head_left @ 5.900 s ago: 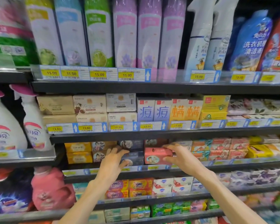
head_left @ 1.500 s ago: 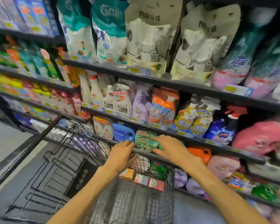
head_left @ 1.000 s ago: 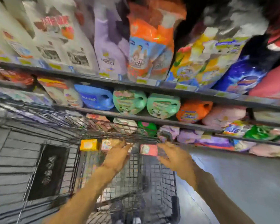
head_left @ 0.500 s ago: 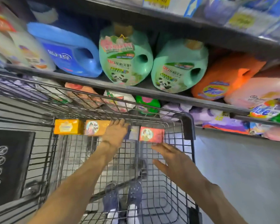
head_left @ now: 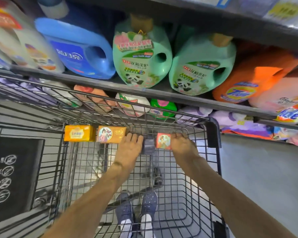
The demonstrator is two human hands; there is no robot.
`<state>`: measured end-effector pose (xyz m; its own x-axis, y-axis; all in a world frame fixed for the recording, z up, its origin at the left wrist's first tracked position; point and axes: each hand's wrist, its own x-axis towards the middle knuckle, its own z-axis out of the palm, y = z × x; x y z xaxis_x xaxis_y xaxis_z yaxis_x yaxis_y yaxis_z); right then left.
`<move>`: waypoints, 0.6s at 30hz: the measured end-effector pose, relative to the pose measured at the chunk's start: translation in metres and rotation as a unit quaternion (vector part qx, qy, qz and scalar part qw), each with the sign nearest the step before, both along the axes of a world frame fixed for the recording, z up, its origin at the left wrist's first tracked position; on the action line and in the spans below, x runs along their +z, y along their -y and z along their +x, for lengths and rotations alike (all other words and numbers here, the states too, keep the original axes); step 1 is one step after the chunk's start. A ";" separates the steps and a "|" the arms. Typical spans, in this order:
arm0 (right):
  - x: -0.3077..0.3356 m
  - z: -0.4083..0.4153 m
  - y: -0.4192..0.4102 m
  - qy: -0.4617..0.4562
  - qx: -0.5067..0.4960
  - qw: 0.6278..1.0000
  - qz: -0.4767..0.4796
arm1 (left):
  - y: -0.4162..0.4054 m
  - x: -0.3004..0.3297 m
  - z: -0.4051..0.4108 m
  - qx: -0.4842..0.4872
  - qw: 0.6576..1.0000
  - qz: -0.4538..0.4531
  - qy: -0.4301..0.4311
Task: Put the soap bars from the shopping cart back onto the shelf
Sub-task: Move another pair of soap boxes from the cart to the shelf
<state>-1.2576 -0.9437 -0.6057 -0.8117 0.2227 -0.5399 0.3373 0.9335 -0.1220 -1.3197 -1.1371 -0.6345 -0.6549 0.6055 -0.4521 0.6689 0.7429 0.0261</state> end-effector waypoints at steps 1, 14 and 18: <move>-0.012 -0.007 -0.001 0.037 -0.022 0.999 0.006 | 0.004 -0.003 0.002 -0.003 1.000 0.000 0.002; -0.040 -0.011 -0.017 0.064 0.016 0.998 0.010 | 0.024 -0.010 0.012 0.010 0.999 0.030 0.006; -0.013 0.009 -0.006 0.018 -0.008 0.996 -0.084 | 0.038 0.004 0.012 0.036 0.998 0.052 0.021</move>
